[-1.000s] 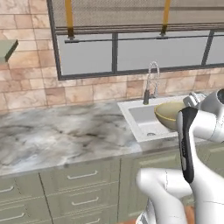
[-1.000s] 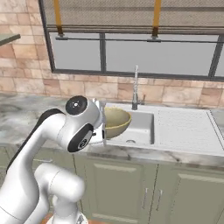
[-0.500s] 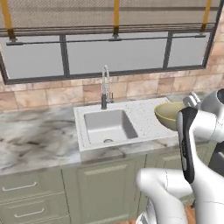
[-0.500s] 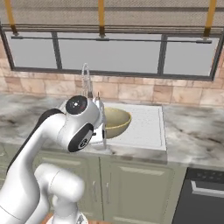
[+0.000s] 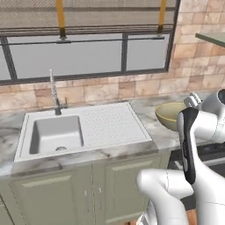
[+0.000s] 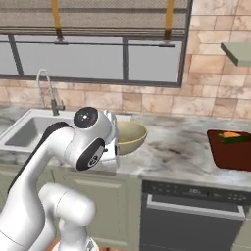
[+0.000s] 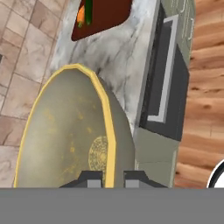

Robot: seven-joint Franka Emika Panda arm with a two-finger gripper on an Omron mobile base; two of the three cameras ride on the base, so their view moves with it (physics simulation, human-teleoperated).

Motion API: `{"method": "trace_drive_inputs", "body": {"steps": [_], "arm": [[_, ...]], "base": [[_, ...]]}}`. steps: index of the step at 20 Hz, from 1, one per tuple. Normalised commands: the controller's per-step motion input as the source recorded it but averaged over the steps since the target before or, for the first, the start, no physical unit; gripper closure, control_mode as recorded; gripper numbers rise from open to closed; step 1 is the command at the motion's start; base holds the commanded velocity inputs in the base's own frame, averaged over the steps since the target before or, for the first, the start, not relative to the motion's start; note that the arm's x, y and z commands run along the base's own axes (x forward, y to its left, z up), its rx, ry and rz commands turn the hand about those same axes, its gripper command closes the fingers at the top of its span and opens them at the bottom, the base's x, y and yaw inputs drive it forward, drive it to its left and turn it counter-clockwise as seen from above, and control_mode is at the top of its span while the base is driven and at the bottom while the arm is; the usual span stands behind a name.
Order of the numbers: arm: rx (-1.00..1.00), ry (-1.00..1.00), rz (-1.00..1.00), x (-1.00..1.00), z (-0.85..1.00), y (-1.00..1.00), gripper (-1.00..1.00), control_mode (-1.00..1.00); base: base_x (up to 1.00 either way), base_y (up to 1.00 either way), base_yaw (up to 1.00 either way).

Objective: Place the two vegetables and bowl onto the tray for setting up a vegetable dip station.

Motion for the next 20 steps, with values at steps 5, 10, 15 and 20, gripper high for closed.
{"method": "trace_drive_inputs", "body": {"steps": [5, 10, 15, 20], "arm": [[0.0, 0.0, 0.0, 0.0, 0.0, 0.0, 1.0, 1.0], [0.0, 0.0, 0.0, 0.0, 0.0, 0.0, 1.0, 1.0], [0.0, 0.0, 0.0, 0.0, 0.0, 0.0, 1.0, 1.0], [0.0, 0.0, 0.0, 0.0, 0.0, 0.0, 1.0, 1.0]], "base": [[0.0, -1.0, 0.0], [0.0, -1.0, 0.0], [0.0, -1.0, 0.0], [0.24, -0.8, 0.0]]}}
